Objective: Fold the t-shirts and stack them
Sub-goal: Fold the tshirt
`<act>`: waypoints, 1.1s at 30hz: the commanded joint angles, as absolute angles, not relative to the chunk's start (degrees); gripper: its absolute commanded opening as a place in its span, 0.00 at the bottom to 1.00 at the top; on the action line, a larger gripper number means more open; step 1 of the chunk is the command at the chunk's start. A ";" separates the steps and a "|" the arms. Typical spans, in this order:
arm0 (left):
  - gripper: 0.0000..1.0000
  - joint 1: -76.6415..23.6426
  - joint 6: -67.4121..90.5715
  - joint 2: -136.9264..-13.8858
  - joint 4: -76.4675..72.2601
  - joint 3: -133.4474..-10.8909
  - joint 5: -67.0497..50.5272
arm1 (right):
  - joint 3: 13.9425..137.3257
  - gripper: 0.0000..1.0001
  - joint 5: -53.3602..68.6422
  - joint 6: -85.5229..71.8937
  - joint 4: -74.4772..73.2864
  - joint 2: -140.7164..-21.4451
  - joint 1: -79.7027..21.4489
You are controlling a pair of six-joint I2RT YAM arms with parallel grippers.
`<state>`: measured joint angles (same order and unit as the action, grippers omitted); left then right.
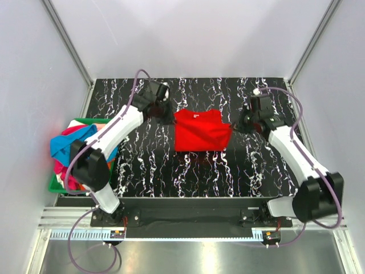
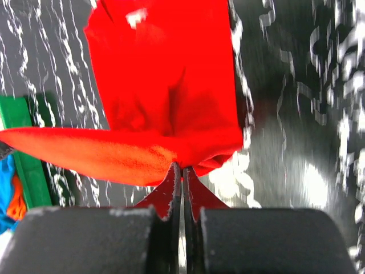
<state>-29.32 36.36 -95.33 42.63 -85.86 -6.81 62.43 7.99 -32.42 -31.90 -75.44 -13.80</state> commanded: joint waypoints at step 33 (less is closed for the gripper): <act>0.47 -19.94 24.79 -117.17 38.06 -97.41 -17.93 | 86.06 0.33 27.24 -20.74 -29.28 -111.28 -6.85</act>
